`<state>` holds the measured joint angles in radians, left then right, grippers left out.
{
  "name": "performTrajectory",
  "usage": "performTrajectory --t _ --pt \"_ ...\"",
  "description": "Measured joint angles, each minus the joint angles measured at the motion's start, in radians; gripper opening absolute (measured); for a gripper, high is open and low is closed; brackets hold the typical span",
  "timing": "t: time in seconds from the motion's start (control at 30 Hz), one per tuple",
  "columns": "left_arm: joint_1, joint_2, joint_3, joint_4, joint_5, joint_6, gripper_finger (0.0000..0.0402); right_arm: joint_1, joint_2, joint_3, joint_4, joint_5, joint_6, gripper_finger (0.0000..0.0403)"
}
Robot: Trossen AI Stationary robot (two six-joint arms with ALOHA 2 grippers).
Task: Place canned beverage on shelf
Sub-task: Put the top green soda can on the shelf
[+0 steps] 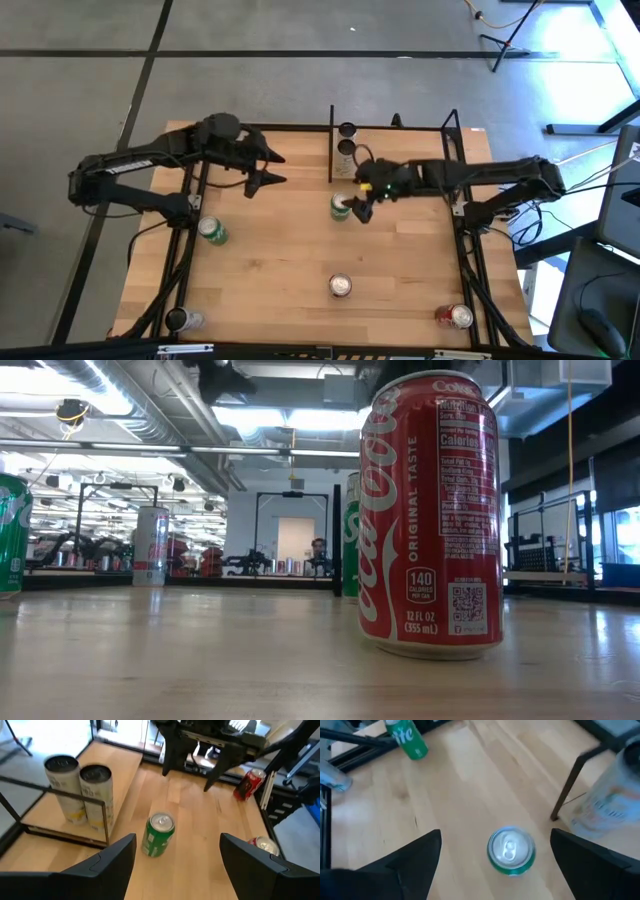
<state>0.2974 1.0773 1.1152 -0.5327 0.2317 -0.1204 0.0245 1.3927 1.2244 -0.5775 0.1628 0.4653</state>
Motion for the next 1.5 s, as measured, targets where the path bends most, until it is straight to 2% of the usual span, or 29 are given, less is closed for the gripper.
performTrajectory --t 0.1,0.23,0.63,0.93,1.13,1.3,1.5 --pt "0.0 0.033 0.0 0.0 -0.001 0.0 0.0273 0.009 0.004 -0.081 0.049 -0.002 0.067 0.0358" --pt "0.0 0.047 0.0 0.002 -0.001 0.0 0.0273 0.009 0.025 -0.123 0.056 -0.055 0.138 0.0358" --pt "0.0 0.042 0.0 -0.006 -0.002 0.0 0.0273 0.009 0.104 -0.123 0.147 -0.005 -0.03 0.0358" --pt "0.0 0.04 0.0 -0.009 -0.002 -0.002 0.0273 0.001 0.151 -0.123 0.185 0.09 -0.098 0.0358" --pt "0.0 0.04 0.0 -0.009 -0.002 -0.005 0.0273 -0.007 0.17 -0.121 0.194 0.105 -0.107 0.0358" --pt "-0.003 0.04 0.0 -0.014 -0.002 -0.005 0.0273 -0.012 0.225 -0.123 0.23 0.051 -0.107 0.0358" --pt "-0.011 0.04 0.0 -0.017 -0.002 -0.005 0.0273 -0.012 0.281 -0.123 0.219 0.064 -0.105 0.0358"
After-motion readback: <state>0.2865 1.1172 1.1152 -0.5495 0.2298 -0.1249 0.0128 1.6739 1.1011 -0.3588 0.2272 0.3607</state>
